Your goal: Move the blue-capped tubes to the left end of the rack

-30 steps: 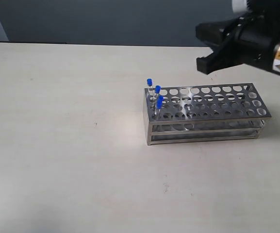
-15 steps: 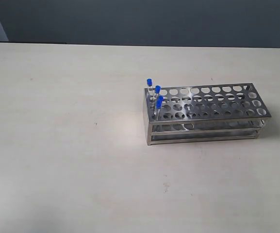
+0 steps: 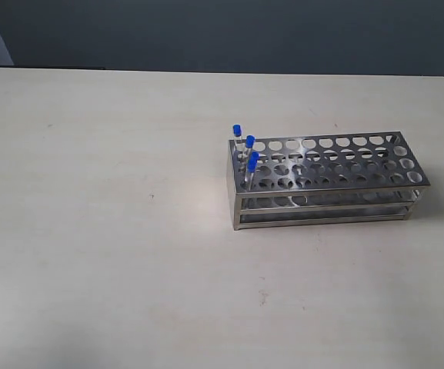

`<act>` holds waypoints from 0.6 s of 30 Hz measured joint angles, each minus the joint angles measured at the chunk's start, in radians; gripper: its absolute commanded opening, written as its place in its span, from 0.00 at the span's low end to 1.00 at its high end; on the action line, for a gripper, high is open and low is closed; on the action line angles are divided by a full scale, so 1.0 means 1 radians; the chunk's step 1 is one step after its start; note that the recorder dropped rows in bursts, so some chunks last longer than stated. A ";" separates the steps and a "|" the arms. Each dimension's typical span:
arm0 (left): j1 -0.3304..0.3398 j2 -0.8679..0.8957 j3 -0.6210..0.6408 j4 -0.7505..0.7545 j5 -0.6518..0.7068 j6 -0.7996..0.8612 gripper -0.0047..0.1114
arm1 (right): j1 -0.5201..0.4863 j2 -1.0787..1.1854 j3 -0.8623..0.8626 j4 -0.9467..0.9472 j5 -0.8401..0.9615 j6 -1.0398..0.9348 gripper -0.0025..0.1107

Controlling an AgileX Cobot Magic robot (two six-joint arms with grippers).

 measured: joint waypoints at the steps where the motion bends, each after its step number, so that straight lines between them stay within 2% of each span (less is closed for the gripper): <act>1: 0.000 0.000 0.000 0.000 0.000 0.000 0.04 | 0.000 -0.002 0.000 0.000 0.029 0.000 0.02; 5: 0.000 0.000 0.000 0.000 0.000 0.000 0.04 | 0.000 -0.004 0.016 -0.018 0.077 0.000 0.02; 8: 0.000 0.000 0.000 0.000 0.000 0.000 0.04 | 0.000 -0.004 0.062 -0.001 0.013 -0.055 0.02; 10: 0.000 0.000 0.000 0.000 0.000 0.000 0.04 | 0.000 -0.004 0.116 0.094 -0.064 -0.174 0.02; 14: 0.000 0.000 0.000 0.000 0.000 0.000 0.04 | 0.000 -0.004 0.242 0.410 -0.311 -0.554 0.02; 18: 0.000 0.000 0.000 0.000 0.000 0.000 0.04 | -0.002 -0.004 0.334 0.546 -0.518 -0.684 0.02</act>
